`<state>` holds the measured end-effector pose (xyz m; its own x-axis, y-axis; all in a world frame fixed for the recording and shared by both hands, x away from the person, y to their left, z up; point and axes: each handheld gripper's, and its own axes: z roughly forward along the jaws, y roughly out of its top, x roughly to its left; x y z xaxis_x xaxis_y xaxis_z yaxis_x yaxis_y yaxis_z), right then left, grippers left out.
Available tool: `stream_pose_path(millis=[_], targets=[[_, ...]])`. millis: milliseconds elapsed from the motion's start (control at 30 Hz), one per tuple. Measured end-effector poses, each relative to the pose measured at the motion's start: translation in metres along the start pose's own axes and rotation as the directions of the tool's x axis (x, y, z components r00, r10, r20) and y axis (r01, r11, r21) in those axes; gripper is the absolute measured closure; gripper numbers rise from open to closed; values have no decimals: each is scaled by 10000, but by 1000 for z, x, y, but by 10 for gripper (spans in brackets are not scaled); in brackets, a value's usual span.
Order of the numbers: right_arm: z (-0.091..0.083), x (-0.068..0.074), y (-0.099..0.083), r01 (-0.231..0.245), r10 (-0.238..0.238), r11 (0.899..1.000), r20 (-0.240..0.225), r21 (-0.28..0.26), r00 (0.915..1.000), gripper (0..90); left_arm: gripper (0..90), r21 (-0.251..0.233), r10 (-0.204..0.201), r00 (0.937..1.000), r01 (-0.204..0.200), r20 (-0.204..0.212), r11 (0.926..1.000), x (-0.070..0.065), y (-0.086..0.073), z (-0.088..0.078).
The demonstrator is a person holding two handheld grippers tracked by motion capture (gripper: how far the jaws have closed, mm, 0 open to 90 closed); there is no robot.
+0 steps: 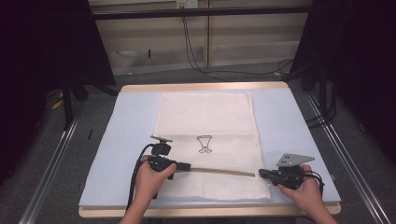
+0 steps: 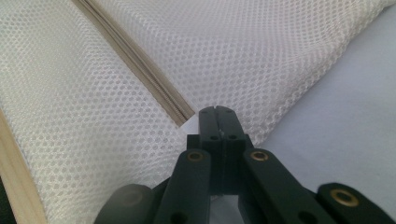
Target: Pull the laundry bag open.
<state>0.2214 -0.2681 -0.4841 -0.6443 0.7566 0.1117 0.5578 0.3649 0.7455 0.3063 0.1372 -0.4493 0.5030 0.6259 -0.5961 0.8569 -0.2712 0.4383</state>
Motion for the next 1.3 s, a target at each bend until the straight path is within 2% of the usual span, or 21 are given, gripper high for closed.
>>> stream_pose_path(millis=[200, 267, 333, 400, 433, 500, 567, 633, 733, 800, 833, 967, 1000, 1033, 1067, 1100, 1133, 1167, 1200, 1267, 1300], targets=[[0, 0, 0, 29, -29, 10000, 13, 23, 10000, 900, 874, -102, -152, 9999, 152, -49, 9998, 4, -3, -6], [0, 0, 0, 17, -17, 10000, -5, 14, 10000, 900, 874, -8, -14, 10000, 14, -63, 10000, 5, -3, -7], [0, 0, 0, -12, 12, 10000, -6, 17, 10000, 900, 874, -155, -198, 9998, 197, -66, 9997, 5, -3, -8], [0, 1, 1, 38, -38, 10000, 30, 16, 10000, 900, 874, -54, -49, 10000, 49, -63, 10000, 7, -4, -10], [0, 1, 1, 99, -99, 10000, 69, 10, 9999, 900, 874, -103, -202, 9998, 201, -47, 9997, 7, -5, -12], [0, 2, 1, 137, -137, 9999, 89, 56, 9999, 900, 874, -164, -196, 9998, 196, -14, 9997, 9, -6, -13], [0, 2, 1, 158, -158, 9999, 130, 60, 9998, 900, 874, -216, -176, 9997, 172, -167, 9996, 12, -7, -17], [0, 2, 1, 133, -133, 9999, 52, 36, 9999, 900, 874, -416, -386, 9990, 378, -204, 9984, 13, -9, -20], [0, 2, 1, 132, -132, 9999, 54, 19, 9999, 900, 874, -406, -272, 9991, 259, -325, 9988, 16, -11, -23], [0, 2, 1, 114, -115, 9999, 89, 33, 9999, 900, 874, -552, -527, 9980, 508, -346, 9972, 16, -12, -24], [0, 2, 1, 127, -127, 9999, 115, 25, 9999, 900, 873, -578, -458, 9983, 436, -367, 9974, 17, -13, -25], [0, 2, 1, 111, -112, 9999, 117, 52, 9999, 900, 873, -659, -656, 9972, 632, -348, 9958, 20, -16, -28], [0, 2, 1, 114, -115, 9999, 111, 64, 9999, 900, 873, -590, -621, 9973, 597, -388, 9965, 20, -16, -28], [0, 2, 1, 114, -115, 9999, 111, 64, 9999, 900, 873, -517, -391, 9982, 367, -453, 9980, 22, -17, -29], [0, 2, 1, 139, -140, 9999, 123, 69, 9998, 900, 873, -687, -586, 9972, 553, -469, 9961, 21, -18, -28], [0, 2, 1, 142, -143, 9999, 114, 67, 9998, 900, 873, -548, -468, 9978, 442, -471, 9975, 22, -18, -29], [0, 2, 1, 142, -143, 9999, 114, 67, 9998, 900, 873, -675, -607, 9968, 572, -521, 9961, 22, -19, -30], [0, 2, 1, 135, -136, 9999, 109, 52, 9998, 900, 873, -582, -458, 9972, 424, -591, 9974, 24, -20, -33], [-1, 2, 1, 113, -114, 9999, 110, 54, 9999, 900, 873, -747, -634, 9963, 589, -587, 9955, 24, -20, -33], [-1, 2, 1, 87, -88, 10000, 74, 45, 9999, 900, 873, -652, -500, 9961, 452, -730, 9968, 27, -22, -38], [-1, 2, 1, 82, -82, 10000, 61, 33, 9999, 900, 873, -797, -702, 9948, 642, -739, 9947, 28, -23, -39]])
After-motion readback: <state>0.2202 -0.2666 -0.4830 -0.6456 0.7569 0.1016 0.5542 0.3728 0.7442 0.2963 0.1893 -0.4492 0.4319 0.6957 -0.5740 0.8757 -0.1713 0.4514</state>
